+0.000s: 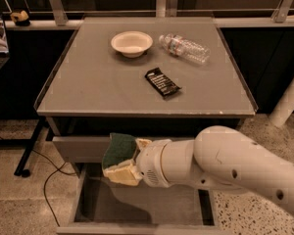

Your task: Place sponge into middle drawer

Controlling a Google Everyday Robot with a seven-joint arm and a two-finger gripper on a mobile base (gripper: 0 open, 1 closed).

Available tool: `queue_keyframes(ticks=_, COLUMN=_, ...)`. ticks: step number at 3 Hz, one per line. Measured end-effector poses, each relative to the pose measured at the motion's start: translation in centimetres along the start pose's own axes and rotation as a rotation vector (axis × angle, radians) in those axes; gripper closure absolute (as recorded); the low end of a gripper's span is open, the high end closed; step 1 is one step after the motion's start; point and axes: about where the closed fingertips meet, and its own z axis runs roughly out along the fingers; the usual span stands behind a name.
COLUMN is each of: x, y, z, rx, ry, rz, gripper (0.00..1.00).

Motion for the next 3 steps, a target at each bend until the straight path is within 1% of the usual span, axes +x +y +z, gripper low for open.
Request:
queue_keyframes(ticks=1, x=3.4, y=-1.6, z=1.0, rx=0.048, ry=0.011, rz=0.076, gripper=1.0)
queue_keyframes(ticks=2, x=6.4, y=-3.0, z=2.1, rx=0.084, ry=0.028, rz=0.133, gripper=1.0)
queue_keyframes(ticks=3, x=8.8, y=-3.7, z=2.9, rx=0.099, ry=0.041, rz=0.179, gripper=1.0)
